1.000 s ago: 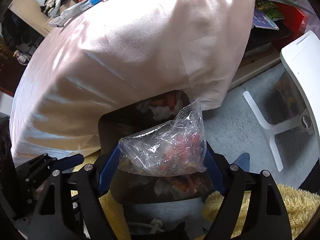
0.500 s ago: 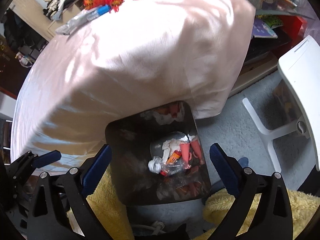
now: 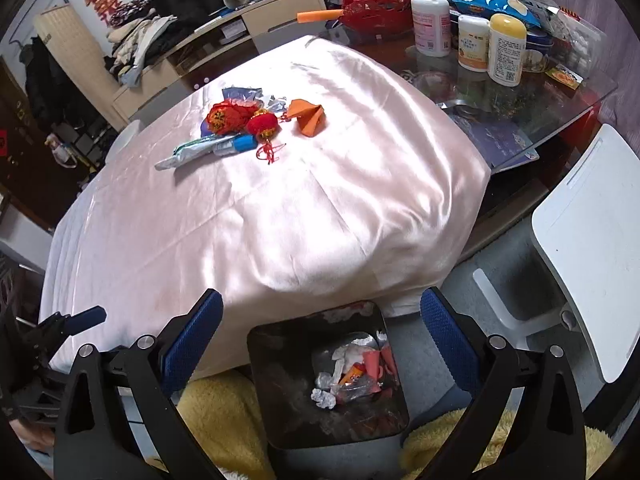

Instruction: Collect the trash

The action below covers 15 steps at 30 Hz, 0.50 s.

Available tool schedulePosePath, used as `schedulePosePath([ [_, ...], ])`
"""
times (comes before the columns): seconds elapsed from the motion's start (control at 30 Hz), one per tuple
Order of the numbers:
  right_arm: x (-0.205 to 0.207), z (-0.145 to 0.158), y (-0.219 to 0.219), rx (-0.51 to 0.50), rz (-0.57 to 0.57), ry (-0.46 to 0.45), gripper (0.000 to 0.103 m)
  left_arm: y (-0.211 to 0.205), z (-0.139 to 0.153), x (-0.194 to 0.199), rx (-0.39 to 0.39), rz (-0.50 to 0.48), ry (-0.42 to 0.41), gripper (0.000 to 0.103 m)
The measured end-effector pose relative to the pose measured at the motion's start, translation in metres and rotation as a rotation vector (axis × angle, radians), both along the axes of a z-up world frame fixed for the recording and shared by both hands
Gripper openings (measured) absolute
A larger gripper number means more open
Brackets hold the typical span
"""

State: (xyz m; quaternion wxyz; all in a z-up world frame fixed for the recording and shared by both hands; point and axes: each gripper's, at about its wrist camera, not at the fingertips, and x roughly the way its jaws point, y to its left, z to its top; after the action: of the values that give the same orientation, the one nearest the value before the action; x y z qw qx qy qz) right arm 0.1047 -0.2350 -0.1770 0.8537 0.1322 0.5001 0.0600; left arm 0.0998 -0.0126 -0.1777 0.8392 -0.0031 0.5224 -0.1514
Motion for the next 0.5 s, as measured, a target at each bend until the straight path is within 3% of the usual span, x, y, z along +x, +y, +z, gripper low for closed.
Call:
schedulePosePath([
  [0.5,0.079,-0.002,0.004,0.033,-0.008,-0.015,0.098,0.023,0.021,0.085,-0.002,0.109,-0.065,0.092],
])
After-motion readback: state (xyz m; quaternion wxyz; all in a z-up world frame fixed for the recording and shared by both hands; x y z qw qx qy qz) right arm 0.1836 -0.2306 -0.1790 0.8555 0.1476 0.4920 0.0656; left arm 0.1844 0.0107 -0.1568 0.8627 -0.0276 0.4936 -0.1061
